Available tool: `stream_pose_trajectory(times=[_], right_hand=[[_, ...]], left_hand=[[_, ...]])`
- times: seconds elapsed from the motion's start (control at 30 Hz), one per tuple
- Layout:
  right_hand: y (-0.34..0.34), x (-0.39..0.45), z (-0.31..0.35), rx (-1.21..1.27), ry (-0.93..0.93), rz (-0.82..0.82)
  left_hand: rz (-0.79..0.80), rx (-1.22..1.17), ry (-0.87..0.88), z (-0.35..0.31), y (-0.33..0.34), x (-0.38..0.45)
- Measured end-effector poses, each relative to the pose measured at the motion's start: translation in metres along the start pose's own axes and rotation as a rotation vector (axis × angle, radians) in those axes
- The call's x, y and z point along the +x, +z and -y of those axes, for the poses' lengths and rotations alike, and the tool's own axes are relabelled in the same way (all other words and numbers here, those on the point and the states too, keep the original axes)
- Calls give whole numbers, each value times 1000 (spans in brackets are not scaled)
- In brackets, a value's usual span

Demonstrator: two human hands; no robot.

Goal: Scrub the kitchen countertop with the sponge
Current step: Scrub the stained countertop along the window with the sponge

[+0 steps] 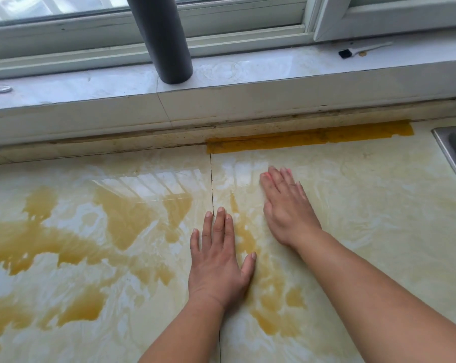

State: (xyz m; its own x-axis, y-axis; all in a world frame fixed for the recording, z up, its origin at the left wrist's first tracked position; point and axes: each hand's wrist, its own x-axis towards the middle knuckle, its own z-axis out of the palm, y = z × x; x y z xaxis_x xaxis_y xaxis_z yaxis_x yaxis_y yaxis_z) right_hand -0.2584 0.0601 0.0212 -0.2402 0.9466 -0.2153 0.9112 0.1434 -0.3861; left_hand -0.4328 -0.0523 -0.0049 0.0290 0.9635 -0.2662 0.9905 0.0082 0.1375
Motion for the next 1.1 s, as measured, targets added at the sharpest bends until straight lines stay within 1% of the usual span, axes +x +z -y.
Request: stream_pose_trajectory(times=[0.2,0.3,0.4,0.57,0.67,0.8,0.9,1.1], right_hand=[[18,-71,-2,-86,-99,48],[23,-87,-3,-98,-109,66],[18,-66,-1,-94,-97,55],[-1,-8,6,-52,-11,62],[-6,-3,5,-51,-16,80],[-4,-46,-10,-62,-65,88],[3,-96,-22,-63,-55,115],[32,-198,-16,-16,-45,106]], left_hand=[[11,19,-2,-1,-2,0],[2,9,-3,-1,-1,-1],[6,17,-6,-1,-1,0],[1,14,-13,-1,-3,0],[0,17,-15,-1,-3,0],[-5,16,-17,-1,-3,0],[2,13,-15,-1,-3,1],[-9,5,-11,1,-1,2]])
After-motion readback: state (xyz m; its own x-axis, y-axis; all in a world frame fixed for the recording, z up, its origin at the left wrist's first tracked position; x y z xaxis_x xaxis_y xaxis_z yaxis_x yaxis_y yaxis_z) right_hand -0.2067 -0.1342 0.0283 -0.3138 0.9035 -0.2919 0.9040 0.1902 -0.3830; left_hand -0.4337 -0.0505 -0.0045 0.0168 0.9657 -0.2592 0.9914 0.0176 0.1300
